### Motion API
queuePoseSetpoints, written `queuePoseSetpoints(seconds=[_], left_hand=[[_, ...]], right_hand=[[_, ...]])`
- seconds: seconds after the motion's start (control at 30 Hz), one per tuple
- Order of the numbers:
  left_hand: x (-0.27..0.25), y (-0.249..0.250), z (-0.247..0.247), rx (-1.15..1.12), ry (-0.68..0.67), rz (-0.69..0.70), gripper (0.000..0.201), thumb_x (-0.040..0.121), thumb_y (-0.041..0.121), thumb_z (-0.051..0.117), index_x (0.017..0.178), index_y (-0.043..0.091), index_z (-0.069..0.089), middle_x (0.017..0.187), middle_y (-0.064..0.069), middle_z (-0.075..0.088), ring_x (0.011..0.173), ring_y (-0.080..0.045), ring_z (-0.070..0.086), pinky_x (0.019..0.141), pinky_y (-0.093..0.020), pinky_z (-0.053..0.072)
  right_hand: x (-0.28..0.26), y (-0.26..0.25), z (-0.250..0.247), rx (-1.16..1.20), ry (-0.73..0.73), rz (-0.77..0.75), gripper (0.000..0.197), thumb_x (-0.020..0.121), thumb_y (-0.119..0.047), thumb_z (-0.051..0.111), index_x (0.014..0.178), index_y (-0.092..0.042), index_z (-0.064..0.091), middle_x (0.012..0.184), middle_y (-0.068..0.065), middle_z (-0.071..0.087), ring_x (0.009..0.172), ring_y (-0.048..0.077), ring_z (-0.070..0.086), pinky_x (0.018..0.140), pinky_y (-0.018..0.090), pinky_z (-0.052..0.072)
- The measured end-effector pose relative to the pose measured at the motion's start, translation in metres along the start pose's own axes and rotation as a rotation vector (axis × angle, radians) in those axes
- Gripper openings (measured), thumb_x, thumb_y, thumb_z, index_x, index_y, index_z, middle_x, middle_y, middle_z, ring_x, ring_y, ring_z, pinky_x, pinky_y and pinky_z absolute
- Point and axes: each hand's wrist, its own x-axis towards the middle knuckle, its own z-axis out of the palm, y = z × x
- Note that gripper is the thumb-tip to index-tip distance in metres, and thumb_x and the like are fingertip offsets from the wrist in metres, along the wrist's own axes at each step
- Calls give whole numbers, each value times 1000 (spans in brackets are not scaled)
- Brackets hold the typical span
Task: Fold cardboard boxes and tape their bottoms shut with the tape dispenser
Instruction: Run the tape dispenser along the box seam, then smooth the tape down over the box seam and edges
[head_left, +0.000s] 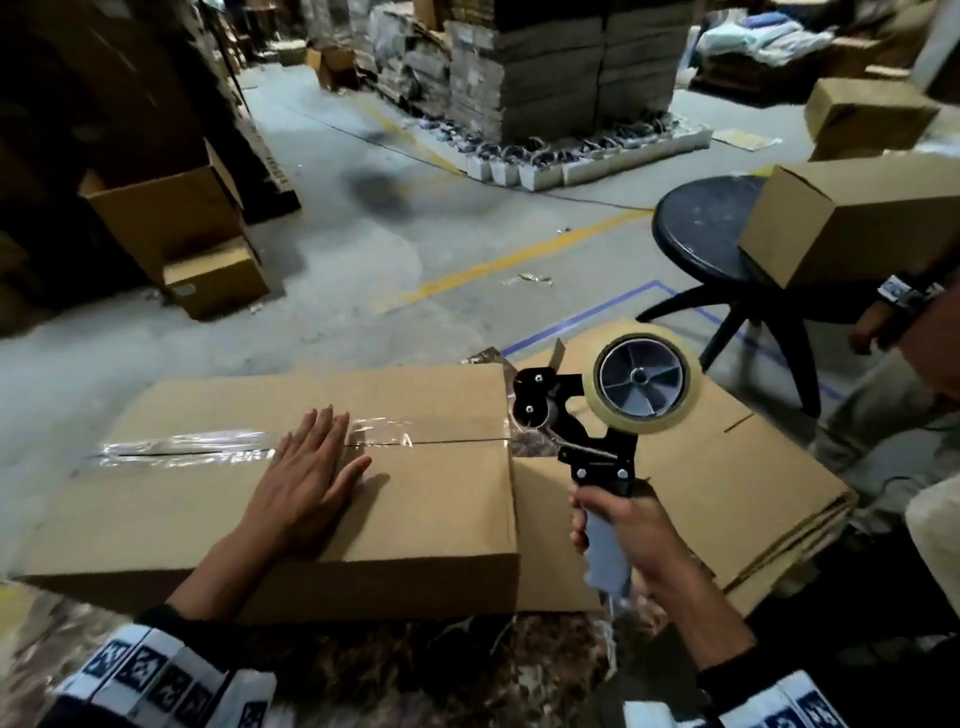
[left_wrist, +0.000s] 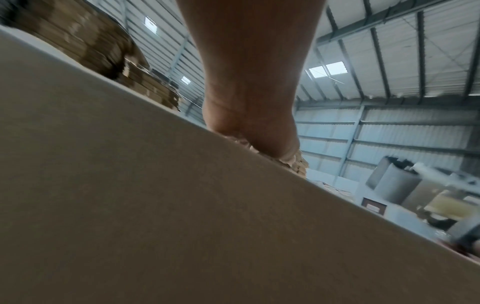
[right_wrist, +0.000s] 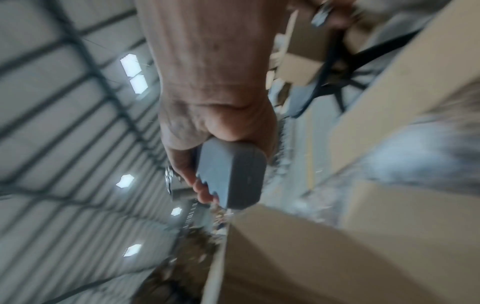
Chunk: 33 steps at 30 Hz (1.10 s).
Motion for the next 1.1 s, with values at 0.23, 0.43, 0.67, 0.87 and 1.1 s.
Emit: queuePoseSetpoints(seconds=[0.23,0.43,0.67,0.87,1.1], left_hand=[[-79,-90,-24,-75,295,-295,89,86,67,20,151,9,33,160,-13,22,150,-29,15,120,-46,16],[-228,-135,63,-226,603,-750,53,89,25,48,133,-5,51,138,-28,48,131,-42,44,109,-49,35],[-370,-135,195,-412,216,-1134,64,86,40,47,131,-5,55,137,-30,51,128,-44,47,111,-46,34],[-398,-106,221,-348,172,-1159,61,90,20,61,146,2,43,159,-17,24,148,-30,22,119,-34,16],[-401,-119,204,-455,189,-1199,50,90,12,59,140,6,53,158,-6,32,145,-18,31,115,-25,24]], right_hand=[[-40,-22,127,-231,-529,-70,14,71,-14,73,75,-2,67,59,19,56,47,26,54,46,31,46],[-59,77,238,-584,-850,-53,6,73,-11,70,78,-9,66,63,10,62,55,21,58,52,29,48],[-49,209,311,-986,-1030,120,21,70,-23,71,66,-9,55,60,8,49,59,17,48,54,34,38],[-49,265,331,-928,-960,420,13,88,2,62,76,-2,58,57,9,53,46,21,53,42,27,47],[-41,278,336,-1007,-890,257,31,87,-7,71,63,-2,52,43,-1,51,34,8,46,41,22,37]])
